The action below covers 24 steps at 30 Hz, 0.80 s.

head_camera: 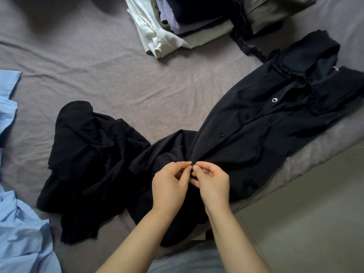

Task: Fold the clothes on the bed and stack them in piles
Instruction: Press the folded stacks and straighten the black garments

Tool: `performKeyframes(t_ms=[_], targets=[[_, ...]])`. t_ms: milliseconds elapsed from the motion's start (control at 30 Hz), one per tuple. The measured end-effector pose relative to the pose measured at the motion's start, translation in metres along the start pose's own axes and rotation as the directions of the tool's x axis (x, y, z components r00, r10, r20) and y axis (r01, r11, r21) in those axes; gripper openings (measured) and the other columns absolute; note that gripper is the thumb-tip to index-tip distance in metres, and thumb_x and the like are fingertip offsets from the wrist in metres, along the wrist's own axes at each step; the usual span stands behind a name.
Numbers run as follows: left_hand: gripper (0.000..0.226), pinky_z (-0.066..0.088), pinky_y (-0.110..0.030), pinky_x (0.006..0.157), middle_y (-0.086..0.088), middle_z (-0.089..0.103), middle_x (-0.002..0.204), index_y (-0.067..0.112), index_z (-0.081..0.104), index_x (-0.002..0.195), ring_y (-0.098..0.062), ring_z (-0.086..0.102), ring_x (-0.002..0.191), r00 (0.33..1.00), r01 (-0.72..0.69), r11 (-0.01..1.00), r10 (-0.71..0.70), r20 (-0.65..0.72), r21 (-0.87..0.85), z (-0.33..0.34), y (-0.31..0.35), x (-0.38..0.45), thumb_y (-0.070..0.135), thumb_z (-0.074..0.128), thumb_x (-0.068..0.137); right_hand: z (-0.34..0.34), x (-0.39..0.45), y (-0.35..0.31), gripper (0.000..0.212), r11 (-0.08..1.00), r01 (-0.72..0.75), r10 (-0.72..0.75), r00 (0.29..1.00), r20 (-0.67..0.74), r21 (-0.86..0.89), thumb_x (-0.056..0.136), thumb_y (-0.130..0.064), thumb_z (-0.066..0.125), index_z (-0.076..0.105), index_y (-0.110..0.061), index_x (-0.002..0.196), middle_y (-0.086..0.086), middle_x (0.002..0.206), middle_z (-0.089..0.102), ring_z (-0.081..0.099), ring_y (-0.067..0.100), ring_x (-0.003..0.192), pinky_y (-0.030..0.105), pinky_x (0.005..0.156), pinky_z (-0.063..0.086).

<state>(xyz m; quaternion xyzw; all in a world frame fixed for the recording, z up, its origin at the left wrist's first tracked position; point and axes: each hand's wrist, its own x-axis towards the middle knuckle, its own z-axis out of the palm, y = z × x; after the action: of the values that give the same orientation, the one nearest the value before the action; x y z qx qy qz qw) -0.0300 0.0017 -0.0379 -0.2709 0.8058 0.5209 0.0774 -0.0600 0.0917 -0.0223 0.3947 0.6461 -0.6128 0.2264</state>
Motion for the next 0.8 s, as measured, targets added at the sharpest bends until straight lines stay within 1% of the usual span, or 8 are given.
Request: performKeyframes(t_ms=[100,167,267,367,533,667,733,800], targets=[[0.021,0.053,-0.022,0.072,0.013,0.07,0.089,0.02,0.075,0.096,0.0,0.064,0.076,0.988,-0.144,0.982,0.151,-0.043,0.124,0.001,-0.002,-0.002,0.03,0.059,0.086,0.004,-0.001,-0.001,0.01,1.0,-0.022,0.022,1.0,-0.012,0.016,0.09,0.003,0.06,0.066,-0.001,0.097,0.01,0.08,0.068,0.067,0.011,0.071,0.02,0.061,0.056],[0.028,0.051,-0.02,0.064,0.013,0.068,0.087,0.019,0.074,0.095,-0.002,0.063,0.073,0.968,-0.227,0.955,0.243,-0.068,0.189,0.002,-0.003,-0.004,0.034,0.053,0.087,0.005,-0.001,-0.005,0.012,0.995,-0.062,0.061,0.998,0.01,0.074,0.091,0.004,0.058,0.064,-0.004,0.097,0.006,0.081,0.067,0.066,0.008,0.07,0.019,0.061,0.057],[0.025,0.05,-0.023,0.051,0.009,0.067,0.088,0.015,0.073,0.097,-0.006,0.061,0.068,0.918,-0.328,0.887,0.38,-0.11,0.324,0.005,-0.005,-0.007,0.026,0.052,0.089,0.005,-0.001,-0.009,0.016,0.98,-0.135,0.125,0.99,0.072,0.145,0.092,0.004,0.056,0.06,-0.011,0.098,0.004,0.086,0.066,0.067,0.007,0.072,0.021,0.068,0.058],[0.028,0.05,-0.023,0.046,0.004,0.068,0.095,0.01,0.072,0.106,-0.009,0.064,0.067,0.88,-0.39,0.818,0.467,-0.091,0.422,0.009,-0.01,-0.013,0.017,0.052,0.088,0.002,-0.001,-0.01,0.017,0.968,-0.177,0.16,0.981,0.107,0.176,0.094,0.003,0.054,0.06,-0.011,0.101,0.006,0.089,0.067,0.068,0.01,0.078,0.025,0.074,0.058],[0.031,0.052,-0.02,0.052,0.0,0.07,0.103,0.005,0.07,0.112,-0.011,0.067,0.073,0.851,-0.454,0.761,0.525,-0.027,0.463,0.01,-0.016,-0.02,0.014,0.051,0.089,0.0,-0.002,-0.009,0.013,0.973,-0.172,0.153,0.98,0.13,0.154,0.09,-0.008,0.063,0.067,0.003,0.084,0.014,0.082,0.069,0.068,0.02,0.083,0.033,0.081,0.058],[0.031,0.053,-0.017,0.068,-0.005,0.071,0.106,0.004,0.072,0.109,-0.012,0.07,0.084,0.825,-0.504,0.72,0.565,0.019,0.477,0.012,-0.019,-0.023,0.017,0.053,0.088,0.002,0.002,-0.005,0.019,0.968,-0.183,0.179,0.983,0.042,0.173,0.081,-0.005,0.073,0.066,0.004,0.096,0.009,0.081,0.068,0.067,0.018,0.08,0.035,0.086,0.057],[0.03,0.053,-0.018,0.074,-0.005,0.072,0.106,0.006,0.073,0.106,-0.011,0.069,0.09,0.84,-0.489,0.754,0.543,0.004,0.438,0.012,-0.02,-0.024,0.019,0.053,0.088,0.001,0.004,-0.003,0.015,0.953,-0.209,0.201,0.978,0.061,0.218,0.083,-0.002,0.07,0.065,0.003,0.096,0.01,0.084,0.066,0.067,0.019,0.083,0.033,0.084,0.057],[0.026,0.053,-0.018,0.076,0.003,0.072,0.102,0.012,0.073,0.102,-0.004,0.067,0.091,0.904,-0.387,0.864,0.424,-0.05,0.323,0.01,-0.013,-0.026,0.021,0.053,0.089,-0.001,0.004,-0.003,0.004,0.956,-0.205,0.187,0.977,0.103,0.208,0.087,0.0,0.065,0.062,0.001,0.085,0.01,0.076,0.059,0.062,0.018,0.079,0.029,0.081,0.058]])
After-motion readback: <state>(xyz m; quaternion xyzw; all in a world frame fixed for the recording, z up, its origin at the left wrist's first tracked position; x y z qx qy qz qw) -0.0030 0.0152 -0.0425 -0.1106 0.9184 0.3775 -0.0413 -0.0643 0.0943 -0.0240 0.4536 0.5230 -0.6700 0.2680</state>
